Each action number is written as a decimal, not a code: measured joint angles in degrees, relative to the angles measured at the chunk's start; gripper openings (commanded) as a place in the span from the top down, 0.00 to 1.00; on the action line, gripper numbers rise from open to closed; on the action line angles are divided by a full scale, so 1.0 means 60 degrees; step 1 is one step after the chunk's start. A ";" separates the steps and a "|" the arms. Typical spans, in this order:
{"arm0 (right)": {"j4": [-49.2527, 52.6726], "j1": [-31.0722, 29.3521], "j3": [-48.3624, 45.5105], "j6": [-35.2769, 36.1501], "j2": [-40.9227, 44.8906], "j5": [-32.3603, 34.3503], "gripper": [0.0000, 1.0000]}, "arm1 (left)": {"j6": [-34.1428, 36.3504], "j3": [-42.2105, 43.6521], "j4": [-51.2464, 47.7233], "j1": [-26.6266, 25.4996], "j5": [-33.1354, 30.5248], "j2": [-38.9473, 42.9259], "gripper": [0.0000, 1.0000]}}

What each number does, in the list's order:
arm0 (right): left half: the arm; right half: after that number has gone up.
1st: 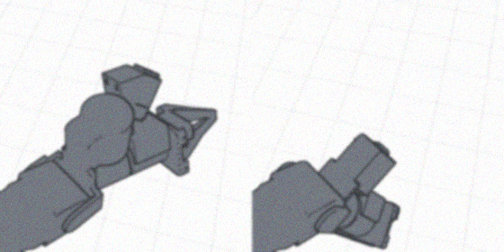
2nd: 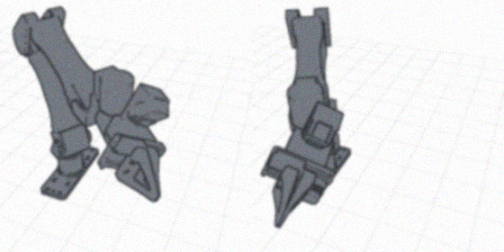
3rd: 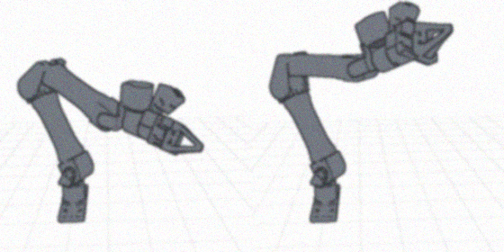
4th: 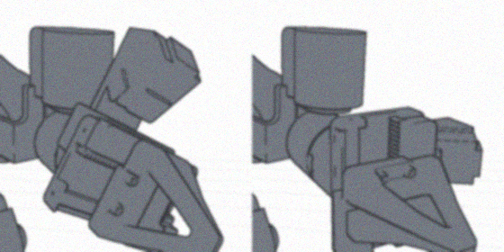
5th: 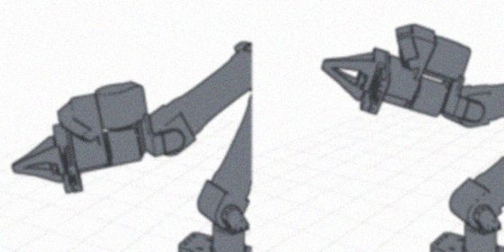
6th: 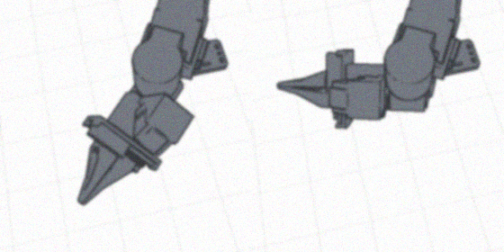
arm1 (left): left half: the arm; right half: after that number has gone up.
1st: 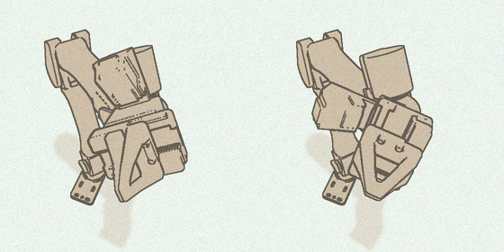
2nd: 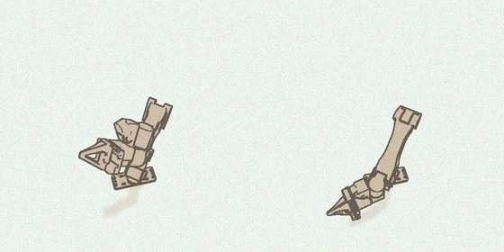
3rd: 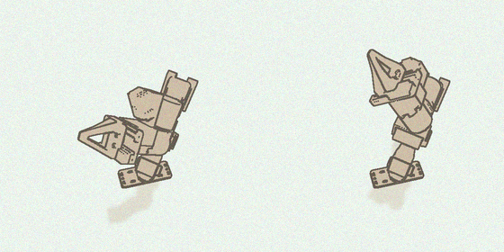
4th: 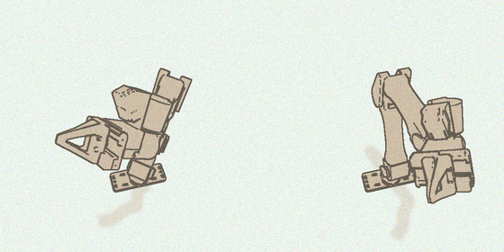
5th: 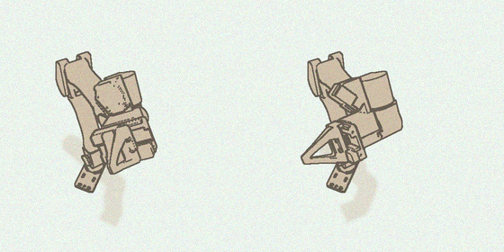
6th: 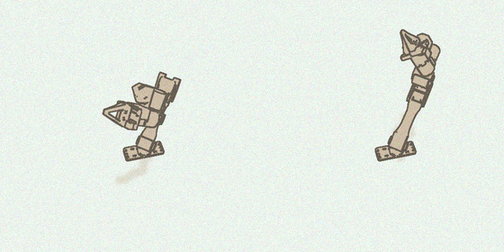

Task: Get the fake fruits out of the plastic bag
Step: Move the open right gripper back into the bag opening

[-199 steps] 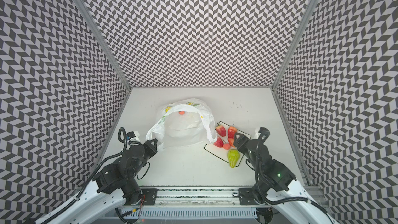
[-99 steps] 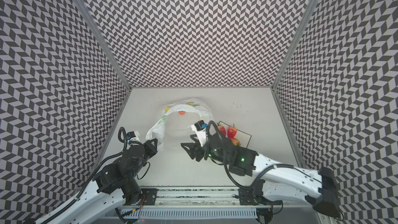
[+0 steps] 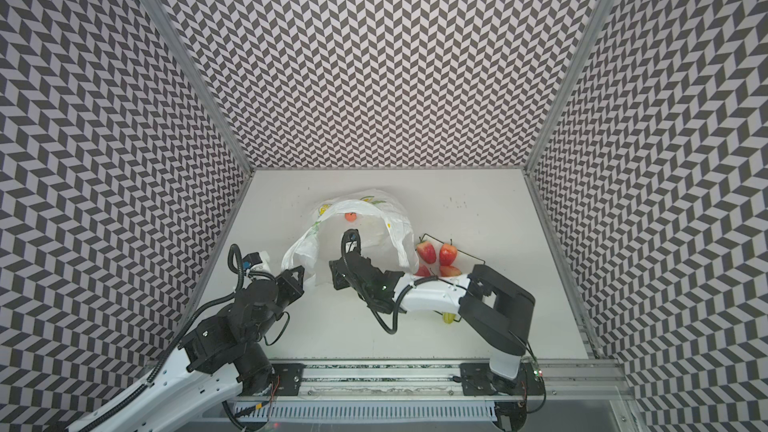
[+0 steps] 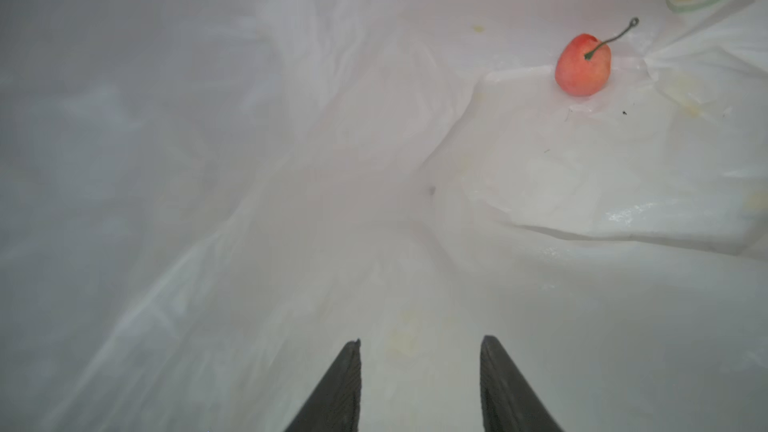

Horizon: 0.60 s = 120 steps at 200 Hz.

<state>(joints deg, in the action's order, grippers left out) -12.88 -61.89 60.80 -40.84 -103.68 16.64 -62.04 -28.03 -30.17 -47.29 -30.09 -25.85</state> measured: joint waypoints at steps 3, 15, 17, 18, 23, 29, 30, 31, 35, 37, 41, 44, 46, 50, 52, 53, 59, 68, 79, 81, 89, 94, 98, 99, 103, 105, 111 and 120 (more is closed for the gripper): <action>-0.0055 0.0073 0.0036 -0.0178 -0.0098 -0.0004 0.51 | 0.0011 -0.0004 0.0011 0.0000 0.0000 0.0000 1.00; -0.0200 0.0433 0.0215 -0.0856 -0.0503 -0.0186 0.49 | 0.0080 -0.0029 0.0029 0.0000 0.0018 0.0015 1.00; -0.0215 0.0499 0.0251 -0.1005 -0.0579 -0.0233 0.48 | 0.0084 -0.0029 0.0033 0.0000 0.0018 0.0015 1.00; -0.0222 0.0546 0.0277 -0.1093 -0.0630 -0.0273 0.48 | 0.0095 -0.0029 0.0036 0.0000 0.0022 0.0018 1.00; -0.0237 0.0670 0.0361 -0.1297 -0.0761 -0.0331 0.47 | 0.0113 -0.0029 0.0047 0.0000 0.0025 0.0025 1.00; -0.0248 0.0834 0.0503 -0.1661 -0.0973 -0.0466 0.45 | 0.0127 -0.0033 0.0055 0.0000 0.0036 0.0029 1.00; -0.0248 0.0871 0.0535 -0.1763 -0.1024 -0.0495 0.45 | 0.0131 -0.0029 0.0055 0.0000 0.0036 0.0033 1.00; -0.0248 0.0885 0.0554 -0.1814 -0.1049 -0.0517 0.45 | 0.0135 -0.0029 0.0055 0.0000 0.0036 0.0033 1.00; -0.0248 0.0991 0.0652 -0.2040 -0.1177 -0.0568 0.45 | 0.0149 -0.0029 0.0055 0.0000 0.0047 0.0044 1.00; -0.0255 0.1038 0.0699 -0.2160 -0.1239 -0.0608 0.45 | 0.0153 -0.0033 0.0055 0.0000 0.0055 0.0055 1.00; -0.0291 0.1118 0.0772 -0.2353 -0.1351 -0.0681 0.44 | 0.0160 -0.0029 0.0055 0.0000 0.0066 0.0069 1.00; -0.0353 0.1202 0.0831 -0.2554 -0.1446 -0.0732 0.44 | 0.0168 -0.0033 0.0058 0.0000 0.0069 0.0080 1.00; -0.0379 0.1235 0.0849 -0.2634 -0.1486 -0.0772 0.44 | 0.0178 -0.0033 0.0058 0.0000 0.0073 0.0087 1.00; -0.0459 0.1322 0.0896 -0.2830 -0.1581 -0.0809 0.43 | 0.0189 -0.0033 0.0066 0.0000 0.0087 0.0106 1.00; -0.0492 0.1366 0.0918 -0.2958 -0.1628 -0.0841 0.43 | 0.0193 -0.0033 0.0066 0.0000 0.0095 0.0113 1.00; -0.0514 0.1392 0.0933 -0.3009 -0.1657 -0.0860 0.43 | 0.0197 -0.0036 0.0066 0.0000 0.0102 0.0117 1.00; -0.0594 0.1486 0.0976 -0.3282 -0.1774 -0.0903 0.41 | 0.0226 -0.0040 0.0066 0.0000 0.0120 0.0131 1.00; -0.0678 0.1596 0.1096 -0.3643 -0.1953 -0.0940 0.40 | 0.0266 -0.0047 0.0076 0.0000 0.0164 0.0135 1.00; -0.0747 0.1687 0.1344 -0.4124 -0.2240 -0.0994 0.40 | 0.0339 -0.0058 0.0087 0.0000 0.0222 0.0135 1.00; -0.0754 0.1698 0.1381 -0.4167 -0.2269 -0.0998 0.40 | 0.0342 -0.0058 0.0087 0.0000 0.0222 0.0135 1.00; -0.0852 0.1763 0.1610 -0.4459 -0.2506 -0.1027 0.40 | 0.0401 -0.0080 0.0091 0.0000 0.0259 0.0135 1.00; -0.0911 0.1814 0.1745 -0.4637 -0.2637 -0.1045 0.40 | 0.0433 -0.0098 0.0091 0.0000 0.0288 0.0135 1.00; -0.0958 0.1854 0.1858 -0.4765 -0.2761 -0.1067 0.40 | 0.0448 -0.0113 0.0091 0.0000 0.0313 0.0135 1.00; -0.0965 0.1861 0.1876 -0.4790 -0.2776 -0.1071 0.40 | 0.0459 -0.0120 0.0091 0.0000 0.0321 0.0135 1.00; -0.1013 0.1902 0.1989 -0.4896 -0.2889 -0.1075 0.40 | 0.0484 -0.0135 0.0095 0.0000 0.0346 0.0135 1.00; -0.1031 0.1916 0.2029 -0.4936 -0.2929 -0.1082 0.39 | 0.0506 -0.0142 0.0095 0.0000 0.0364 0.0135 1.00; -0.1100 0.1960 0.2175 -0.5082 -0.3075 -0.1086 0.39 | 0.0539 -0.0160 0.0098 0.0000 0.0401 0.0135 1.00; -0.1155 0.2040 0.2357 -0.5253 -0.3253 -0.1096 0.37 | 0.0590 -0.0171 0.0098 0.0000 0.0459 0.0138 1.00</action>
<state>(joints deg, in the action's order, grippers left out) -19.81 -49.65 74.94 -72.36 -123.20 10.07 -58.50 -29.06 -29.58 -47.29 -27.33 -25.02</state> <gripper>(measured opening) 0.613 0.047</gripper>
